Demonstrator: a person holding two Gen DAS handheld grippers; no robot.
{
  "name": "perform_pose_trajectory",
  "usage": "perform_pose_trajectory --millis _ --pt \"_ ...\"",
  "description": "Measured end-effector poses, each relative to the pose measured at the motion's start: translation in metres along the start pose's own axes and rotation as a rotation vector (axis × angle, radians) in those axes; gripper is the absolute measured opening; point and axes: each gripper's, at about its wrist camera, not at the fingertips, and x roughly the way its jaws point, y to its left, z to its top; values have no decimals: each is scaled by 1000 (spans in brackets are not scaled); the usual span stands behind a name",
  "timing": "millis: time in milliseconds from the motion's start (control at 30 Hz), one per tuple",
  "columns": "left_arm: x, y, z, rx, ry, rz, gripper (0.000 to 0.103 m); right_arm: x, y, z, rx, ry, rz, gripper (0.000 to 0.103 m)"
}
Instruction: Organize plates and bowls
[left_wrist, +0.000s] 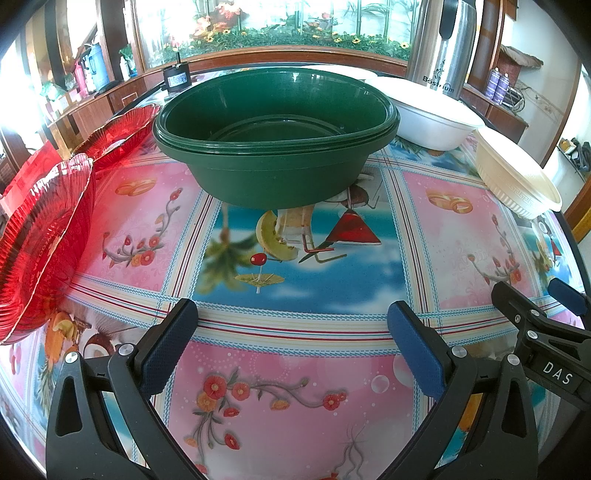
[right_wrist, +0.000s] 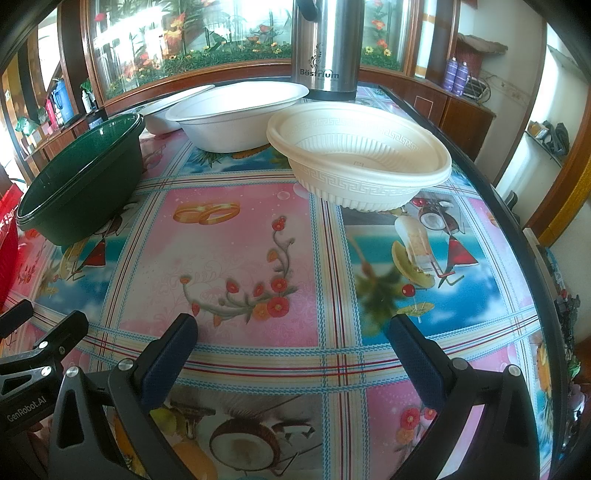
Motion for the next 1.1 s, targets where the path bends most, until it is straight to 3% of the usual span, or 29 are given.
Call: perform_pose_trajectory --millis 1100 --pt "0 0 0 2 0 -2 103 1 2 -1 9 -1 -7 103"
